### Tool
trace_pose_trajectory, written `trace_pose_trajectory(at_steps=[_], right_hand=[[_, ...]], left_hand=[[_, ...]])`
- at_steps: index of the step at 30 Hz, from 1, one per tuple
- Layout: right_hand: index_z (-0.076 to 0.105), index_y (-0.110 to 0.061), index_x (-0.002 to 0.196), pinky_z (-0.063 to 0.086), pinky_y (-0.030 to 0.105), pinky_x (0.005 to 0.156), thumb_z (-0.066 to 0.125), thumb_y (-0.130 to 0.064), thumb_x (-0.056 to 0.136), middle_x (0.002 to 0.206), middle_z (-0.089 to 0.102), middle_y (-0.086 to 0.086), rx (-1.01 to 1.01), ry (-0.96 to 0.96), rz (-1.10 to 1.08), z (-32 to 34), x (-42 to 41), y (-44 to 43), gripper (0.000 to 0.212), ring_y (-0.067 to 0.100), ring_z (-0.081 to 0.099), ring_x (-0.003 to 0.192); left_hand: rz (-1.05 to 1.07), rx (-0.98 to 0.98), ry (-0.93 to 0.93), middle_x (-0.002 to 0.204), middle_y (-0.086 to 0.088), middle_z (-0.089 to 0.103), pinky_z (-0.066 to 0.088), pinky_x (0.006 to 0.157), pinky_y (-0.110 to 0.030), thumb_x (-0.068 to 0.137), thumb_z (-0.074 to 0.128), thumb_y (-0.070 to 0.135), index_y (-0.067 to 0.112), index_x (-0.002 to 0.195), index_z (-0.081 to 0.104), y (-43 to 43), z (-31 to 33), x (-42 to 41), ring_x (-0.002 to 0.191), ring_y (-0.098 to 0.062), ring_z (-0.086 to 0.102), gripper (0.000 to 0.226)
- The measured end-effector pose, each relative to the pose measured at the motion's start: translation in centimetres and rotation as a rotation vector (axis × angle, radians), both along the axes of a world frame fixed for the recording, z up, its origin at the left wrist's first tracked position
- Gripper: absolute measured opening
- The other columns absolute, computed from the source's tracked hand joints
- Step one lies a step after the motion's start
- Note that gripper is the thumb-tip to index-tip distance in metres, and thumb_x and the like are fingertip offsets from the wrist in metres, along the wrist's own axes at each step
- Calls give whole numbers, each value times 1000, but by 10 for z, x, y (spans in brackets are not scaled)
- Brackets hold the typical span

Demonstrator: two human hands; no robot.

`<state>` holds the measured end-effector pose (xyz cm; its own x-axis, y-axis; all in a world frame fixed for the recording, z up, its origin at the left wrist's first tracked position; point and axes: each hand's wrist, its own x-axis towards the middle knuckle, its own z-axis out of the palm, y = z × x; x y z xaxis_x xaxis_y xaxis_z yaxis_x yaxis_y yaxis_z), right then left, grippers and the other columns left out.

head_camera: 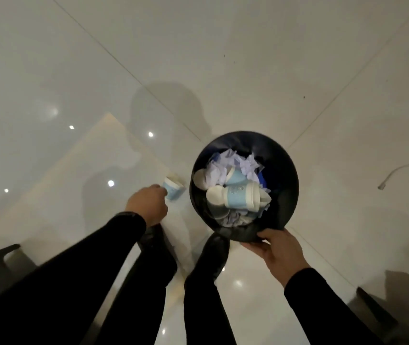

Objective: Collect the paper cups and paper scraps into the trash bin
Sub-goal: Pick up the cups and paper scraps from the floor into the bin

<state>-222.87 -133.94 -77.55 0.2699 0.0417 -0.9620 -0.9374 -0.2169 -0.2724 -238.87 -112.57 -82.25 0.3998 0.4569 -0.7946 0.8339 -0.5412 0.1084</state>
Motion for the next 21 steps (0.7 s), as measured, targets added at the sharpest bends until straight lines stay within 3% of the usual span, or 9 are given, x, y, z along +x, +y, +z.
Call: trace_pose_trajectory(at_steps=[4,7,10,14,17,19,21], right_hand=[[66,-13,92,59,39,54,40,15,81,88,71,13,-11,-38,-17,-38,9,7,39,34,70,71],[66,-15,93,58,37,54,41,15,82,93,71,12,2,-45,-5,-60,14,11,40,30,73,68],[65,-16,94,59,37,56,40,15,83,97,71,12,9,-49,16,-72,18,13,41,32,72,72],[63,-10,104,59,37,54,40,16,82,97,71,13,16,-41,19,-80,18,11,41,29,73,67],[60,-8,112,60,41,58,40,16,82,100,69,14,3,-48,15,-78,14,17,43,28,73,67],[58,-8,115,61,42,60,40,16,82,95,69,14,-8,-51,5,-68,10,23,45,31,71,69],[56,-7,120,61,43,61,38,16,83,92,69,14,-22,-37,-10,-49,7,30,47,35,69,75]], left_hand=[[-195,-67,17,158,-2,21,43,98,-37,87,51,11,14,132,48,14,-67,24,122,-29,53,45],[-320,-86,50,159,-4,14,43,98,-39,88,50,9,19,143,31,16,-115,30,123,-33,52,59],[-373,-86,70,157,-8,21,45,91,-40,88,49,8,21,148,17,12,-153,25,116,-38,55,70],[-315,-3,58,129,-17,52,47,85,-41,86,49,5,11,134,43,6,-177,8,104,-38,59,48],[-97,75,-42,115,-19,61,46,85,-42,89,51,14,9,116,62,8,-160,0,101,-40,59,29],[225,197,-282,107,-21,65,45,81,-41,90,53,19,5,105,66,16,-124,2,95,-40,60,24],[472,359,-589,97,-14,66,42,72,-31,90,53,23,7,100,65,29,-69,7,81,-27,61,22]])
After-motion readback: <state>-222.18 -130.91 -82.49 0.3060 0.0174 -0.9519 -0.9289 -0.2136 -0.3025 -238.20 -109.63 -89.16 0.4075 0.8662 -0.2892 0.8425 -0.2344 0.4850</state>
